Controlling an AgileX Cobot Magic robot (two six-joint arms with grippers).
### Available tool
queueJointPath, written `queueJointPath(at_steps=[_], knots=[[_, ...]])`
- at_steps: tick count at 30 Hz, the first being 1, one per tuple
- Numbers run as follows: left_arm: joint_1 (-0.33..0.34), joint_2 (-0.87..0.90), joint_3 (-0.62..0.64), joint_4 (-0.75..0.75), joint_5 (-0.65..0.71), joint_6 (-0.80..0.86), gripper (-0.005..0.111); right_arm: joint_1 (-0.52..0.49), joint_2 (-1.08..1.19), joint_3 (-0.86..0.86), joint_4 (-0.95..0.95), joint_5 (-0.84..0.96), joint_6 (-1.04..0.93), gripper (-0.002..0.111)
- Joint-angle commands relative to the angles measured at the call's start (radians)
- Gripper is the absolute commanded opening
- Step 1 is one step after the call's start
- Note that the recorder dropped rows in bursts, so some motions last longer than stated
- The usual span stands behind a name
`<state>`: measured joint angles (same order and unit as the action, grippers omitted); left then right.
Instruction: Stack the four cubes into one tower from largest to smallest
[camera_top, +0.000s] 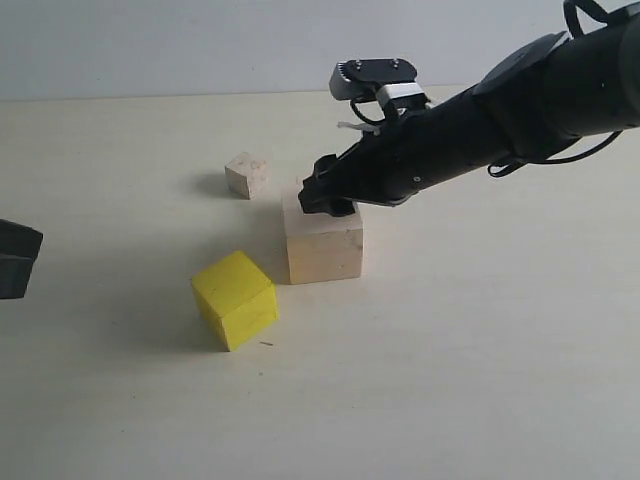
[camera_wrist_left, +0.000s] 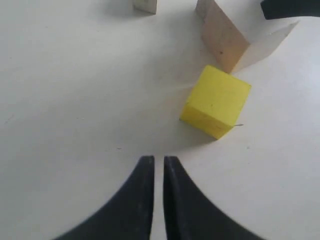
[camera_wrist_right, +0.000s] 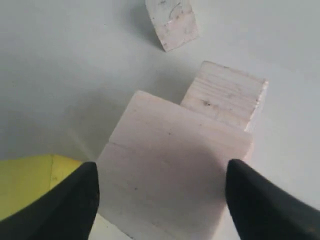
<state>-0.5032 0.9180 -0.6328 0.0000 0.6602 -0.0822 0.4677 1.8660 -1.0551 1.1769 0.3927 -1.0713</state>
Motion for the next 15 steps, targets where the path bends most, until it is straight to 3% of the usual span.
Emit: queueJointPath(at_steps=[1, 8, 12, 15], knots=[[-0.005, 0.001, -0.007, -0.010, 0.003, 0.004, 0.010, -0.002, 0.000, -0.008, -0.010, 0.015, -0.015, 0.068], [-0.005, 0.001, -0.007, -0.014, 0.022, 0.000, 0.010, -0.002, -0.116, -0.009, -0.104, -0.013, 0.065, 0.068], [-0.005, 0.009, 0.015, -0.108, -0.015, 0.023, 0.010, -0.002, -0.186, -0.009, -0.450, 0.100, 0.441, 0.068], [-0.005, 0.042, 0.061, -0.273, -0.074, 0.180, 0.010, -0.002, -0.227, -0.009, -0.578, 0.197, 0.578, 0.068]])
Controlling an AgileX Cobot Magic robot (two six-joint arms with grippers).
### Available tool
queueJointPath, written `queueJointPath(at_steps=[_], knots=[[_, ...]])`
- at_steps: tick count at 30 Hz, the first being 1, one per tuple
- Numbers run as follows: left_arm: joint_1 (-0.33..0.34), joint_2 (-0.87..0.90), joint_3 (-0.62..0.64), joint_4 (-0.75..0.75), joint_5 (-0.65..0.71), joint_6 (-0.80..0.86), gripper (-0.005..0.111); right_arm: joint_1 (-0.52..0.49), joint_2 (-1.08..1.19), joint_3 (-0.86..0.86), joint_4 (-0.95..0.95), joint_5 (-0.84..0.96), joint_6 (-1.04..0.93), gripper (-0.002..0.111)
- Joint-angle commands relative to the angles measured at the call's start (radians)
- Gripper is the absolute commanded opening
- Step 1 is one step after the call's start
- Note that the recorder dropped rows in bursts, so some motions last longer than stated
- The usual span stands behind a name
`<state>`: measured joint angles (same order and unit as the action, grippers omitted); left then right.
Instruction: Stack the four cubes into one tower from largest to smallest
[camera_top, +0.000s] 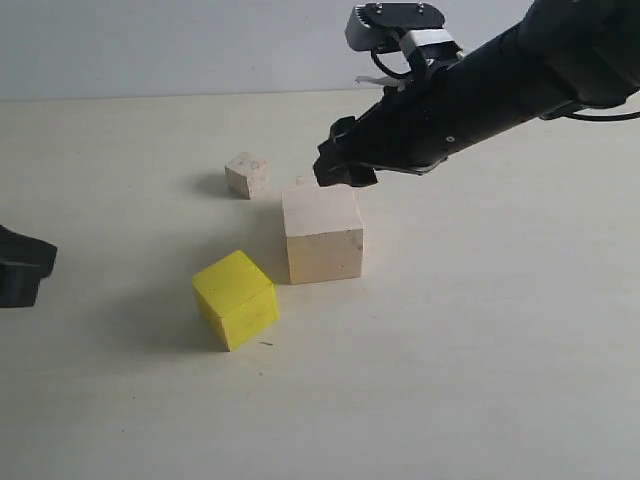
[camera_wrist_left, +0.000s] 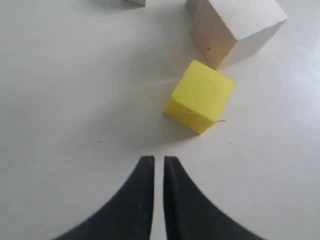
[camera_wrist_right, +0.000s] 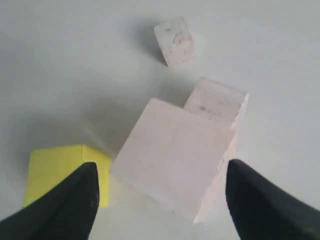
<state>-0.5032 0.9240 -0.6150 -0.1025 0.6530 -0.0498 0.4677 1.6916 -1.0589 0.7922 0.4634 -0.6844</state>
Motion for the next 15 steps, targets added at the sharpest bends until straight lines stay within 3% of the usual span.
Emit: queueJointPath(at_steps=[1, 4, 6, 7, 9, 12, 15], knots=[[-0.005, 0.055, 0.056, -0.231, -0.086, 0.227, 0.010, -0.002, -0.068, -0.006, -0.213, 0.152, 0.210, 0.068], [-0.005, 0.121, 0.068, -0.342, -0.132, 0.413, 0.014, -0.002, -0.114, -0.006, -0.222, 0.201, 0.220, 0.068], [-0.005, 0.170, 0.068, -0.382, -0.177, 0.512, 0.024, -0.002, -0.148, -0.006, -0.222, 0.219, 0.224, 0.068], [-0.005, 0.195, 0.068, -0.389, -0.204, 0.558, 0.031, -0.002, -0.167, -0.006, -0.222, 0.224, 0.224, 0.068], [-0.005, 0.263, 0.064, -0.420, -0.290, 0.653, 0.057, -0.002, -0.225, -0.006, -0.229, 0.230, 0.224, 0.068], [-0.005, 0.330, 0.049, -0.446, -0.345, 0.655, 0.078, -0.002, -0.267, -0.006, -0.235, 0.226, 0.224, 0.068], [-0.005, 0.398, 0.024, -0.471, -0.384, 0.655, 0.082, -0.002, -0.288, -0.006, -0.235, 0.218, 0.224, 0.068]])
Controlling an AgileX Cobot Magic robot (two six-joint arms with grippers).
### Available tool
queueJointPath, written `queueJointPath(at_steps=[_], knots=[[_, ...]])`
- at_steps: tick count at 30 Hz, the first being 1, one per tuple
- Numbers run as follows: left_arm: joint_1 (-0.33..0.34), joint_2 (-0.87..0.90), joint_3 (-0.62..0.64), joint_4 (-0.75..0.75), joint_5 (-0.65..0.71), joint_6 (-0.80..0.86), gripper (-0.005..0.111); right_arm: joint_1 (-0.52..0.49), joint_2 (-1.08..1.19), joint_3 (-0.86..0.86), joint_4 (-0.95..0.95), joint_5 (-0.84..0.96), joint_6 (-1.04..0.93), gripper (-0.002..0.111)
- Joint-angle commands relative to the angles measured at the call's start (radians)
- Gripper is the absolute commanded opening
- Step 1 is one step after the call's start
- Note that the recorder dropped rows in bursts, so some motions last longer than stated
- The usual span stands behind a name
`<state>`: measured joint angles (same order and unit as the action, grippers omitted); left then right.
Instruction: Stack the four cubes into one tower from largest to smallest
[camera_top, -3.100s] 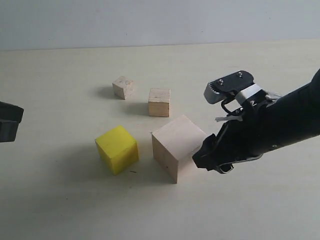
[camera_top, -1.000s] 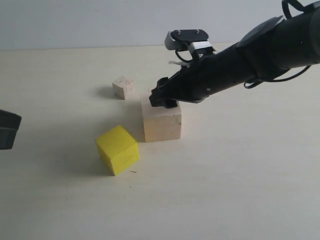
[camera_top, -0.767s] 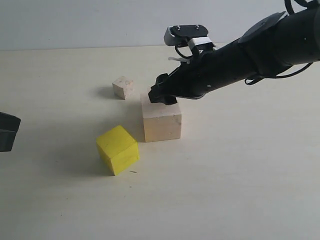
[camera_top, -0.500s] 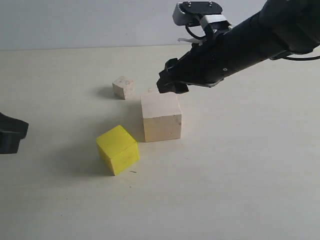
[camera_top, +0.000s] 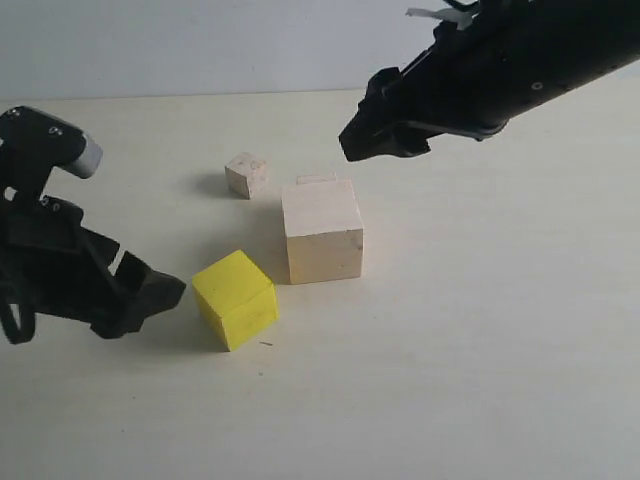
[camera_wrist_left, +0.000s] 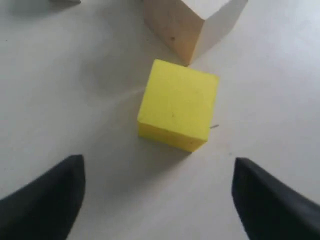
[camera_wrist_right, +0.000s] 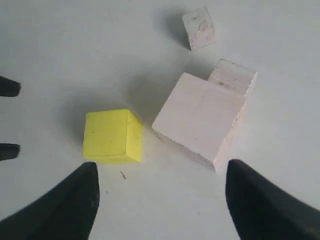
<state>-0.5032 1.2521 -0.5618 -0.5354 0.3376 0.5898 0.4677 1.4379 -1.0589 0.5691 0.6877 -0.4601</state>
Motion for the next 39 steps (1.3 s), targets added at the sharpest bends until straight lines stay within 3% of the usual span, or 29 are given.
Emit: queueJointPath(at_steps=[1, 7, 12, 18, 25, 39], knots=[[-0.005, 0.087, -0.041, -0.048, -0.069, 0.016, 0.081, -0.002, -0.036, -0.006, -0.012, -0.018, 0.000, 0.068], [-0.005, 0.120, -0.092, -0.108, -0.025, 0.009, 0.081, -0.002, 0.022, -0.027, -0.057, -0.190, 0.095, 0.068], [-0.005, 0.104, -0.097, -0.108, 0.005, 0.009, 0.081, -0.002, 0.170, -0.189, -0.055, -0.188, 0.154, 0.068], [-0.005, 0.069, -0.097, -0.104, 0.060, 0.009, 0.081, -0.002, 0.424, -0.485, -0.084, -0.035, 0.218, 0.068], [-0.005, 0.049, -0.097, -0.071, 0.115, 0.009, 0.081, -0.002, 0.686, -0.833, -0.368, 0.217, 0.509, 0.068], [-0.005, 0.049, -0.097, -0.050, 0.131, 0.009, 0.081, 0.008, 0.915, -1.054, -0.374, 0.371, 0.602, 0.068]])
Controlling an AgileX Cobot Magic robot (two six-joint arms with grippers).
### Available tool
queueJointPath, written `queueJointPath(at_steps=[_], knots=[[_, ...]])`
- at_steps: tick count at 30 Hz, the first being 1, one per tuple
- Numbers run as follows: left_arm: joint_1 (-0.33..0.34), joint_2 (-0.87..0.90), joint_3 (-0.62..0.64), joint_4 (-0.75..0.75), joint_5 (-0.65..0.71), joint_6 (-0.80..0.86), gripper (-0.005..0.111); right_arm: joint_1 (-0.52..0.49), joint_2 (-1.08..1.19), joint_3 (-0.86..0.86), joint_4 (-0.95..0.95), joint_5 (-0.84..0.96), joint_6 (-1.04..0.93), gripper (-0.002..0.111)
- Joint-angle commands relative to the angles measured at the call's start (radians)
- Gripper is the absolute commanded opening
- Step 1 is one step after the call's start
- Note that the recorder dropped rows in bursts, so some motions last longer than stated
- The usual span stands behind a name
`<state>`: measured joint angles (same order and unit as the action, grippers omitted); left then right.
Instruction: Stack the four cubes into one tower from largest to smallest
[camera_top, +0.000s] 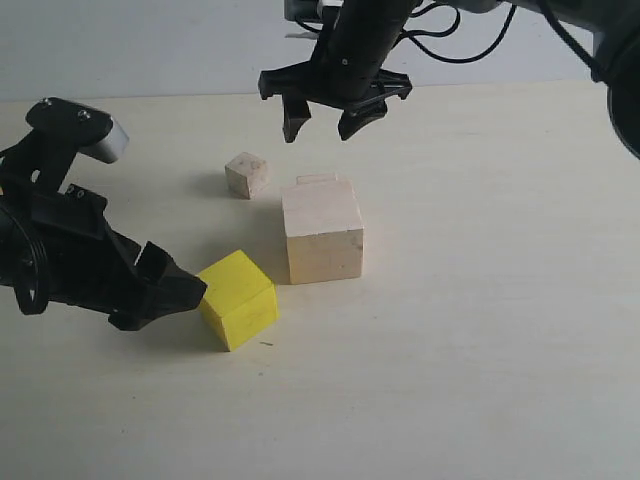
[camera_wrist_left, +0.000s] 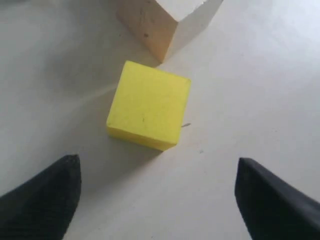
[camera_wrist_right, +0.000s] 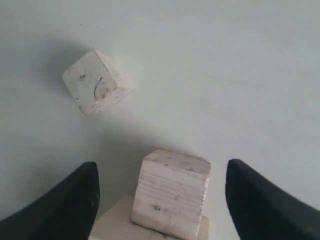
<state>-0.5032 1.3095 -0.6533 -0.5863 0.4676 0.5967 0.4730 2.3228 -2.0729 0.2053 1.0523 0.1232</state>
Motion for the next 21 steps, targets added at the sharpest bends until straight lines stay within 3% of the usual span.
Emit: queueJointPath(at_steps=[1, 21], knots=[[-0.005, -0.009, -0.005, 0.001, 0.001, 0.002, 0.081, 0.003, 0.036, -0.045, -0.010, 0.008, 0.019, 0.068], [-0.005, -0.009, -0.005, 0.001, 0.001, 0.002, 0.081, 0.003, 0.144, -0.057, 0.004, 0.052, 0.017, 0.068]])
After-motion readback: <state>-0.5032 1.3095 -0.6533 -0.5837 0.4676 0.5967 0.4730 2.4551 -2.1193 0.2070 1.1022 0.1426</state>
